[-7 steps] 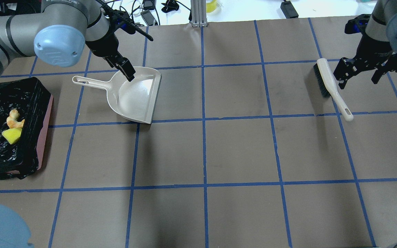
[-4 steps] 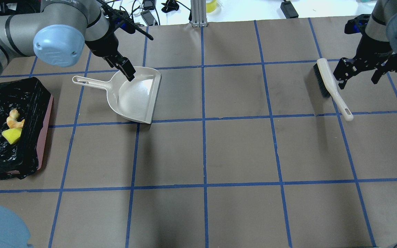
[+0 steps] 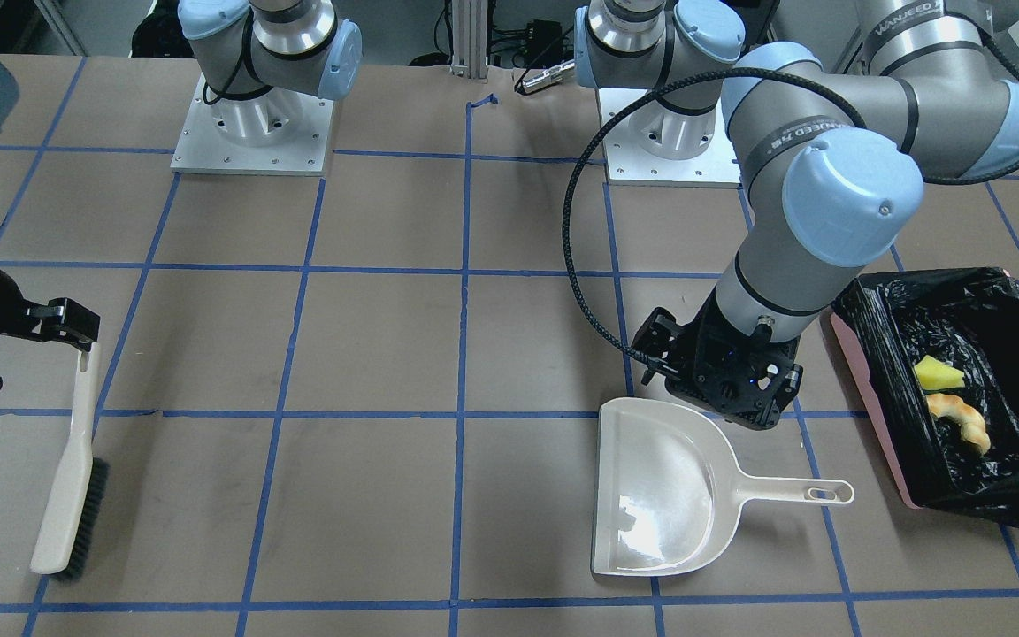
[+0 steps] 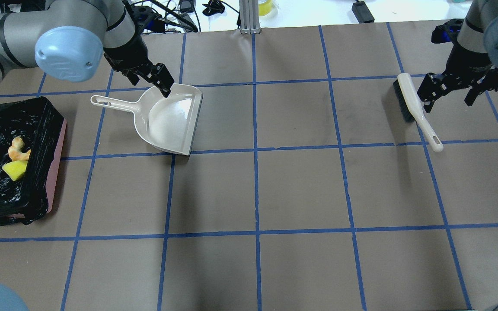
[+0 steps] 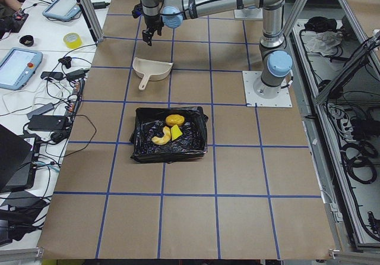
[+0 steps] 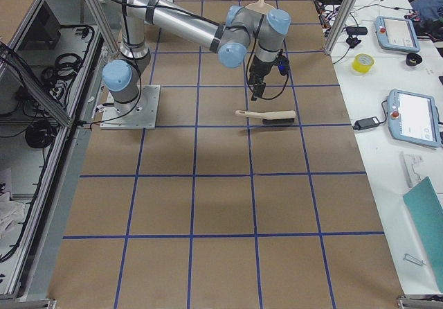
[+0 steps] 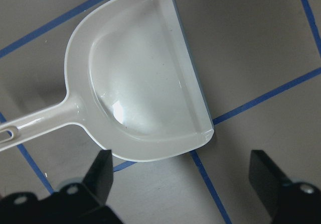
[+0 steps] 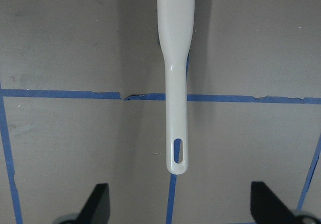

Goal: Sweep and dump trash into bin

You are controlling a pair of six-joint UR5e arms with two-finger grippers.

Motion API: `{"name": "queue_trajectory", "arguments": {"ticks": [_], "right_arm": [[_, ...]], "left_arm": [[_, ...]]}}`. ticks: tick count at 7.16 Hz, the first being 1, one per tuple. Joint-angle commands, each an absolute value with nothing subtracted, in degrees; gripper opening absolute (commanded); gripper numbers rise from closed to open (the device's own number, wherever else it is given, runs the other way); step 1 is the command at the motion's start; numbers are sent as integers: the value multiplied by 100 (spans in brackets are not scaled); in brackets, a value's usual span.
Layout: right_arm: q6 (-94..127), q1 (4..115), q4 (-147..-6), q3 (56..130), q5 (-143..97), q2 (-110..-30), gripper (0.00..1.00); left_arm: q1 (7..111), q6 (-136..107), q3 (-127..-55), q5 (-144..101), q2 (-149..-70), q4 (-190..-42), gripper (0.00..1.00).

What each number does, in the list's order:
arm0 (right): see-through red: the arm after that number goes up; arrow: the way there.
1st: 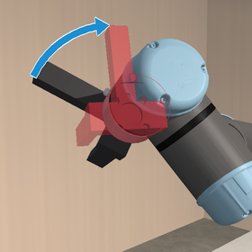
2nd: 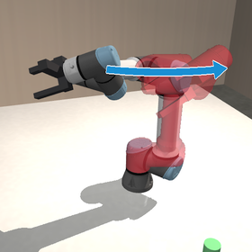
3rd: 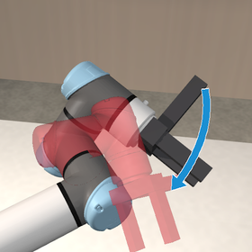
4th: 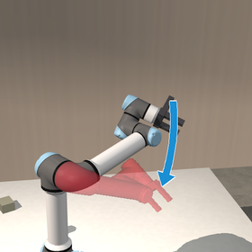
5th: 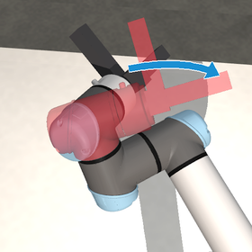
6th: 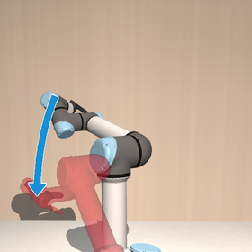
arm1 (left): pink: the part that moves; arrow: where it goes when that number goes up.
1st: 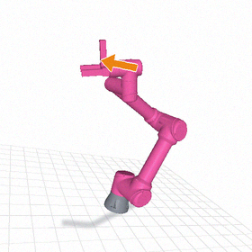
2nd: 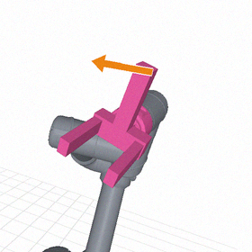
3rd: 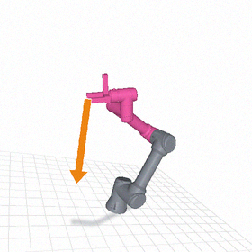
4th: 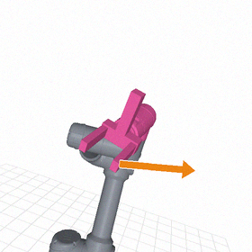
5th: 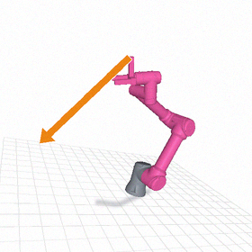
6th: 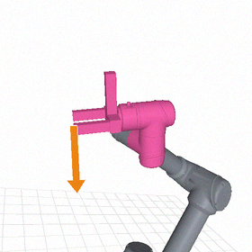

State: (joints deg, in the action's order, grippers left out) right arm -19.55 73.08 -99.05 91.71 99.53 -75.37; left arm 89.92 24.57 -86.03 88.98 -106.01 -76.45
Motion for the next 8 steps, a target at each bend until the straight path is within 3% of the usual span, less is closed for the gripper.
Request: {"name": "queue_trajectory", "arguments": {"ticks": [1,3,6,8], "right_arm": [[-1942,7312,-9914,9176,9949,-7558,100],[-1925,7304,-9827,9001,9678,-7829,100],[-1716,7347,-8370,7975,9203,-8437,100],[-612,8151,-8068,7700,9123,-8411,100]], "left_arm": [[9009,2041,-8604,9061,-9935,-8573,97],[9018,963,-8709,9053,-9450,-8849,98],[8983,809,-8973,8992,-9018,-8833,100],[8947,817,-9061,9018,-8948,-8824,100]]}}
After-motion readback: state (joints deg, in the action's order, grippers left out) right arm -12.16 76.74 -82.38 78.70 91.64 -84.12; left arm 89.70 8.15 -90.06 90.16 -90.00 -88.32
